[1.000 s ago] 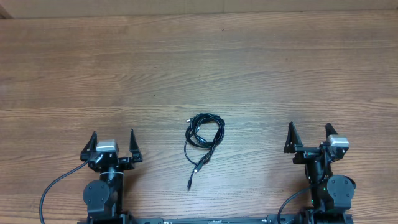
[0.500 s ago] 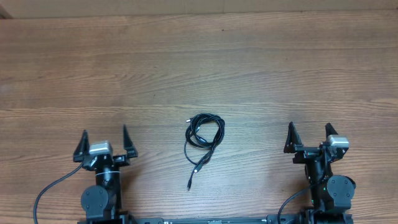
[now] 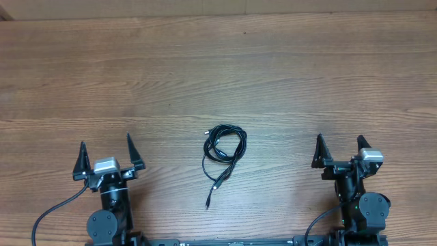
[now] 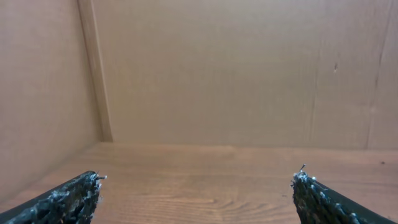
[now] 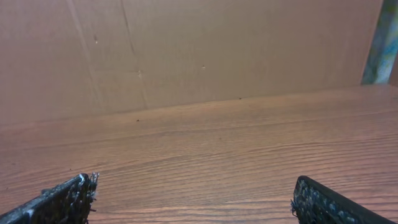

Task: Untangle cables

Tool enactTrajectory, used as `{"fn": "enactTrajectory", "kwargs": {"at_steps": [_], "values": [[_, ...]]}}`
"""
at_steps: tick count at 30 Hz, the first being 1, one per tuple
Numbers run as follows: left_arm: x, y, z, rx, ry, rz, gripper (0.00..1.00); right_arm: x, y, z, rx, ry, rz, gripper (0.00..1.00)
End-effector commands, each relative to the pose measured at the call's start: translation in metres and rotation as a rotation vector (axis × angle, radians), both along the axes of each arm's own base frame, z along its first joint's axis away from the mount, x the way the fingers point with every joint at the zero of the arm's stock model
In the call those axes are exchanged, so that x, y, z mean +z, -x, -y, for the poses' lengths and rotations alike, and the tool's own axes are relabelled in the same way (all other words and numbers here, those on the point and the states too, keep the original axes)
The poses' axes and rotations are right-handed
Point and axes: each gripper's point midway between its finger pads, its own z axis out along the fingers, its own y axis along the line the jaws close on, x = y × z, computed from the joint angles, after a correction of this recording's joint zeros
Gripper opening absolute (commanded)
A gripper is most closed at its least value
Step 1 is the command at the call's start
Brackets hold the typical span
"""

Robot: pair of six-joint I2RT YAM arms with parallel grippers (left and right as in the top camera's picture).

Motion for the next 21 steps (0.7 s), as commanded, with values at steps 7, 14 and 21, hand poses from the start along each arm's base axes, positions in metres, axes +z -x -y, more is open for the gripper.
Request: {"fn": "enactTrajectory", "kwargs": {"at_steps": [7, 14, 21], "values": [[0.0, 0.0, 0.001, 0.001, -0.037, -0.002, 0.99, -0.001, 0.0, 0.0, -0.001, 0.005, 0.007, 1.0], [0.012, 0.0, 0.013, -0.067, -0.056, 0.046, 1.0, -0.001, 0.0, 0.0, -0.001, 0.005, 0.007, 1.0], [0.034, 0.005, 0.02, -0.112, -0.02, 0.146, 0.99, -0.001, 0.0, 0.0, -0.001, 0.005, 0.007, 1.0]]}}
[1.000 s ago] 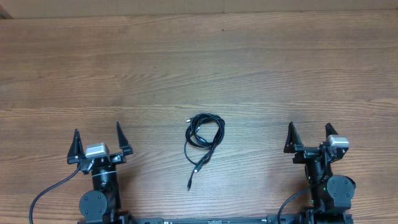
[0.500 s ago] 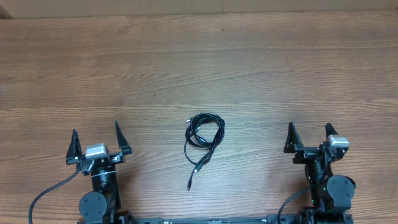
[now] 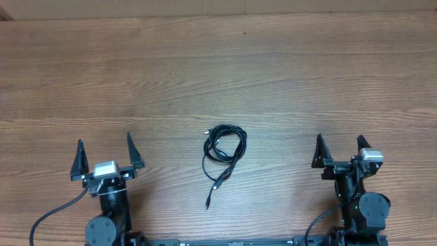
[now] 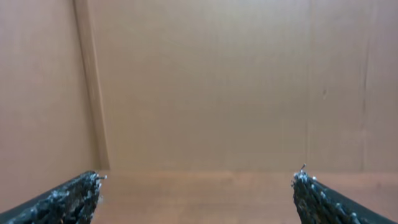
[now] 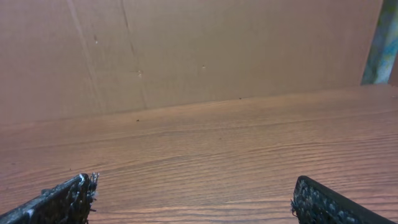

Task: Untangle cables

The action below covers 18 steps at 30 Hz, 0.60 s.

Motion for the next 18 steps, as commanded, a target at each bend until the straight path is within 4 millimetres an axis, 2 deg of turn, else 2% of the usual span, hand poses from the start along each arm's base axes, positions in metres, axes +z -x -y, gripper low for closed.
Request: {"fn": "enactTrajectory", "kwargs": {"at_steps": [1, 4, 7, 12, 18], "values": [[0.008, 0.0, 0.017, -0.11, 0.029, 0.036, 1.0, -0.001, 0.0, 0.0, -0.001, 0.005, 0.007, 1.0], [0.0, -0.003, 0.017, -0.151, 0.19, -0.014, 1.0, -0.001, 0.0, 0.0, -0.001, 0.005, 0.007, 1.0], [-0.001, -0.006, 0.017, -0.154, 0.235, -0.072, 1.0, -0.001, 0.0, 0.0, -0.001, 0.005, 0.007, 1.0], [0.028, -0.013, 0.017, -0.156, 0.238, -0.119, 1.0, -0.001, 0.0, 0.0, -0.001, 0.005, 0.007, 1.0], [0.049, -0.043, 0.035, -0.248, 0.265, -0.362, 1.0, -0.001, 0.0, 0.0, -0.001, 0.005, 0.007, 1.0]]}}
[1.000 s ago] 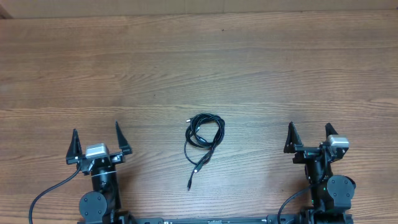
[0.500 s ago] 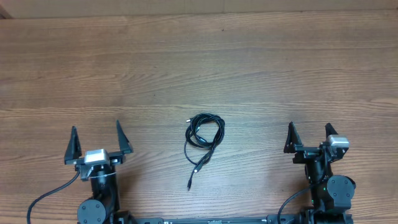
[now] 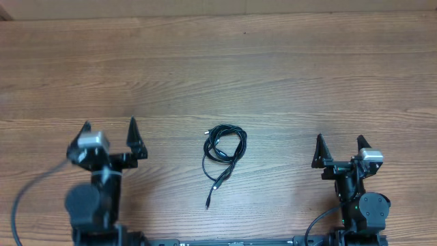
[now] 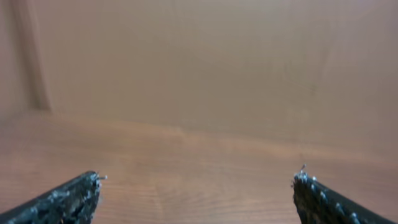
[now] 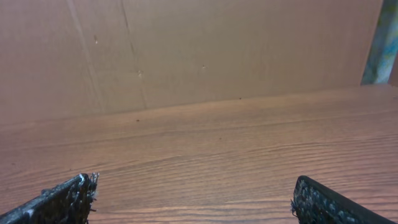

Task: Untangle cables
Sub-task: 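Move the left gripper over the coiled black cable and lower it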

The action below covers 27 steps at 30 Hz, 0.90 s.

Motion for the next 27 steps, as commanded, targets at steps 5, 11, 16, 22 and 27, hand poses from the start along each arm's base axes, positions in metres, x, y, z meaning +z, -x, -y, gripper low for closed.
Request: {"fn": "enactTrajectory", "kwargs": {"at_steps": [5, 11, 16, 22, 27], "values": [[0.035, -0.035, 0.025, -0.157, 0.068, -0.259, 1.0, -0.001, 0.0, 0.0, -0.001, 0.004, 0.006, 1.0], [0.045, -0.052, 0.052, -0.287, 0.126, -0.473, 1.0, -0.001, 0.0, 0.0, -0.001, 0.004, 0.006, 1.0], [0.042, -0.06, 0.112, -0.585, -0.076, -0.5, 1.0, -0.001, 0.0, 0.0, -0.001, 0.004, 0.006, 1.0], [0.015, -0.061, 0.166, -0.812, -0.276, -0.509, 1.0, -0.001, 0.0, 0.0, -0.001, 0.004, 0.006, 1.0], [-0.018, -0.068, 0.186, -0.871, -0.264, -0.602, 0.99, -0.001, 0.0, 0.0, -0.001, 0.004, 0.006, 1.0]]}}
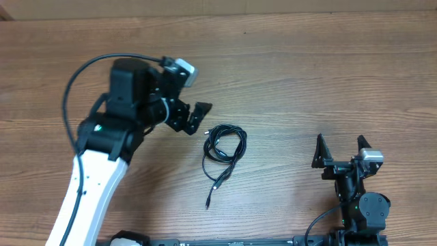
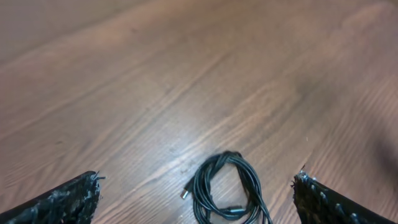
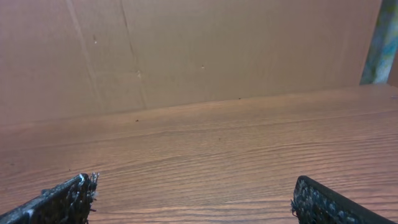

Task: Untangle cables
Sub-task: 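Move the left gripper over the coiled black cable and lower it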

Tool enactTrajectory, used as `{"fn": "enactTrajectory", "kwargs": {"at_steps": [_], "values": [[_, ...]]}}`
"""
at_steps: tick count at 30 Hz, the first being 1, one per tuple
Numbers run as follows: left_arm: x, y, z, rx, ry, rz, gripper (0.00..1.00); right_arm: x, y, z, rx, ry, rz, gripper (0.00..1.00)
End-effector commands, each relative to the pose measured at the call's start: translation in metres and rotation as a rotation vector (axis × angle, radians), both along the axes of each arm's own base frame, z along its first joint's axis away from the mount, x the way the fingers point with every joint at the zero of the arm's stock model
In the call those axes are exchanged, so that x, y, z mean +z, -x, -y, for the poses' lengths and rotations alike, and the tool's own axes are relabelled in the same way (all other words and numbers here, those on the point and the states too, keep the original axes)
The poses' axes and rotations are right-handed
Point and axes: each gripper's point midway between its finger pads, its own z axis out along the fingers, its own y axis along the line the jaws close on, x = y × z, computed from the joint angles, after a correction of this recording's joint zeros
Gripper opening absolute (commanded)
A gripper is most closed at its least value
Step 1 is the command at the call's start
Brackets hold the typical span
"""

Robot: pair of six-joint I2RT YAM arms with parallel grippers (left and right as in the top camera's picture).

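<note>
A thin black cable (image 1: 225, 145) lies in a loose coil at the table's middle, one tail running toward the front to a plug (image 1: 207, 202). My left gripper (image 1: 195, 117) hangs open just left of and behind the coil, tilted down at it. In the left wrist view the coil (image 2: 227, 191) lies between and below the open fingers (image 2: 65, 200), with a silver plug tip (image 2: 185, 195) at its left side. My right gripper (image 1: 339, 152) stands open at the front right, well away from the cable, with nothing between its fingers (image 3: 329, 202).
The wooden table (image 1: 321, 68) stretches wide on all sides of the cable. A brown cardboard wall (image 3: 186, 50) closes the far side. My left arm's white link (image 1: 89, 191) reaches in from the front left.
My left arm has gone from its place at the front left to the table's middle, and its open gripper now tilts down over the coil. The right arm and the cable have not moved.
Both grippers stood open at the front edge with the coiled cable lying between them. The left wrist view then tipped upward and turned while the arm stayed near its base. Now the left gripper is beside the coil; the right one has stayed put.
</note>
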Motion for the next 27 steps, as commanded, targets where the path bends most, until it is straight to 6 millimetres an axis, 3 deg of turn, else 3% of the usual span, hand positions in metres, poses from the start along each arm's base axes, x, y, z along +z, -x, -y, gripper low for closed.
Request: {"fn": "enactTrajectory", "kwargs": {"at_steps": [1, 6, 12, 21, 27], "values": [[-0.01, -0.006, 0.015, -0.077, -0.02, -0.005, 0.99, -0.001, 0.0, -0.001, 0.002, 0.005, 0.007, 1.0], [-0.04, -0.012, 0.024, -0.187, -0.113, -0.004, 0.99, -0.001, 0.0, -0.001, 0.002, 0.005, 0.007, 1.0], [-0.075, -0.019, 0.037, -0.298, -0.27, 0.028, 0.75, -0.001, 0.0, -0.001, 0.002, 0.005, 0.007, 1.0], [-0.129, -0.023, 0.069, -0.475, -0.412, 0.041, 0.83, -0.001, 0.0, -0.001, 0.002, 0.005, 0.007, 1.0], [-0.161, -0.031, 0.075, -0.502, -0.428, 0.008, 0.78, -0.001, 0.0, -0.001, 0.002, 0.005, 0.007, 1.0]]}}
